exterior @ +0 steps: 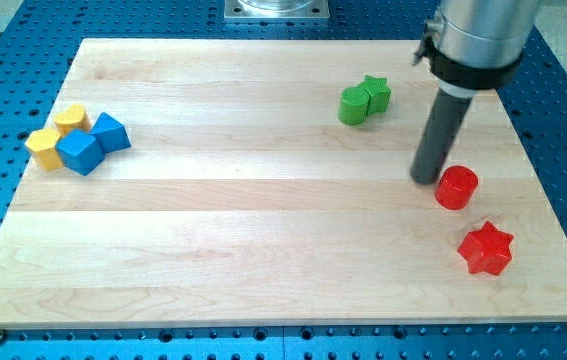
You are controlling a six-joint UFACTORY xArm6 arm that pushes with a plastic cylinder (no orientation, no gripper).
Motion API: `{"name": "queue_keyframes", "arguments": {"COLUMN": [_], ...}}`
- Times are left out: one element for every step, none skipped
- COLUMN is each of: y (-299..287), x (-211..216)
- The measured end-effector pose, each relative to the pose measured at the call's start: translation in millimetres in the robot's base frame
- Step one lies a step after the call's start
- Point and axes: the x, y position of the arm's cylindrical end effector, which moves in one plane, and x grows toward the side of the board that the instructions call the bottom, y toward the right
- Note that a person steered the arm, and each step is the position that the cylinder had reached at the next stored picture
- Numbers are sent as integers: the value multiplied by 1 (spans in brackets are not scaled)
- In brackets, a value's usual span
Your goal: Move the cube above the red circle
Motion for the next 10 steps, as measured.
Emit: {"name": "queue_keyframes", "arguments": {"y": [9,-118,-285,-429,-474,-458,-387,-357,-363,-363], "x": [9,28,61,52,11,-33,-59,-33,-35,-2]}}
